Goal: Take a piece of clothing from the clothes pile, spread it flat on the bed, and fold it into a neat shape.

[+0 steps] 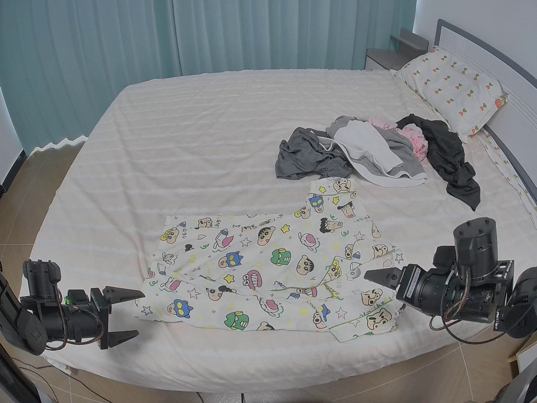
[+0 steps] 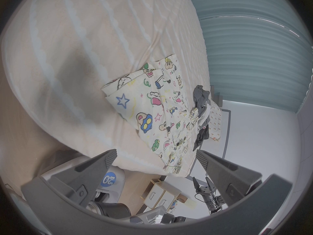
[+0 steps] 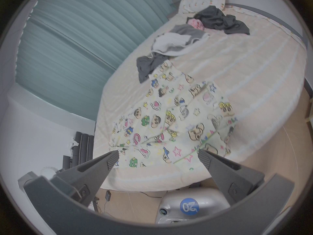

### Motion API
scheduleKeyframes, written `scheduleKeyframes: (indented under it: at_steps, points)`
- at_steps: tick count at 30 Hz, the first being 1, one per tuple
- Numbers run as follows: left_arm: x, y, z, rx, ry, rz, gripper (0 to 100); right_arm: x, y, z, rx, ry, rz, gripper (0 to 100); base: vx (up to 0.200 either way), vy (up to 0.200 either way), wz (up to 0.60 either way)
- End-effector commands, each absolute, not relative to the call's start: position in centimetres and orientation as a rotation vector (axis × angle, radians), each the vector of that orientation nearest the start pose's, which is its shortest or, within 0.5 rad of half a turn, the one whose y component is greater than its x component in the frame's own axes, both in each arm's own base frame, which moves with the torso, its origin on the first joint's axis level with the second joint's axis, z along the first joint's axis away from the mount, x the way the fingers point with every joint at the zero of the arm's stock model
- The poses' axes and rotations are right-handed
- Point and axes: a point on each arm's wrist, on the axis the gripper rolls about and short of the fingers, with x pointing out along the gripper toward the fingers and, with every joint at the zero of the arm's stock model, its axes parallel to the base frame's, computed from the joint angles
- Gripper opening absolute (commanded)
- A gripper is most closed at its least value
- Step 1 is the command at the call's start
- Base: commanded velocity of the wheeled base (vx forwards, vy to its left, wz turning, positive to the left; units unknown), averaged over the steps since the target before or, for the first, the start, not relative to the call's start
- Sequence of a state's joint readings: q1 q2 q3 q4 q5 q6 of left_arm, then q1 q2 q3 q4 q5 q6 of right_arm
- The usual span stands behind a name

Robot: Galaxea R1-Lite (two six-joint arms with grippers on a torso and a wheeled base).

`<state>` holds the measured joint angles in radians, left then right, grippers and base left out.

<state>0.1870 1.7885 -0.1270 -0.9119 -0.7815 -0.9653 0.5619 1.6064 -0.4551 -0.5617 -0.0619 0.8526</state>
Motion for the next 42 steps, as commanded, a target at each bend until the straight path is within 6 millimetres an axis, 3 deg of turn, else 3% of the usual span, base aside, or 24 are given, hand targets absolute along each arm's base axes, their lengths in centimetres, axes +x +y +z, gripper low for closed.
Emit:
scheduleKeyframes:
  at_steps: [1, 10, 23, 28, 34, 38, 42]
  points:
    - [19.6, 1.7, 4.8, -1.238, 0.921, -0.225, 100, 18.7, 11.2, 11.3, 0.609, 0.701, 0.241, 100, 0.2, -0.2, 0.0]
    - [19.7, 1.8, 5.0, -1.211, 0.88, -0.204, 100, 18.4, 11.2, 11.3, 0.591, 0.697, 0.245, 100, 0.133, -0.067, 0.0]
    - [19.3, 3.4, 5.8, -0.857, 0.627, -0.123, 100, 17.9, 11.2, 10.9, 0.555, 0.712, 0.259, 100, 0.0, 0.0, 0.0]
    - [20.3, 3.9, 3.6, -0.545, 0.678, -0.205, 100, 17.3, 11.4, 10.9, 0.547, 0.716, 0.279, 100, 0.0, 0.0, 0.0]
    - [23.5, 5.0, 0.0, -0.27, 0.718, -0.298, 100, 16.6, 11.6, 10.7, 0.513, 0.725, 0.312, 100, 0.0, 0.0, 0.0]
    - [25.1, 5.4, -1.2, -0.225, 0.738, -0.32, 100, 16.3, 11.4, 10.4, 0.484, 0.733, 0.315, 100, 0.0, 0.0, 0.0]
    - [26.5, 5.6, -1.0, -0.239, 0.764, -0.345, 100, 16.3, 11.4, 10.4, 0.482, 0.736, 0.317, 100, 0.0, 0.0, 0.0]
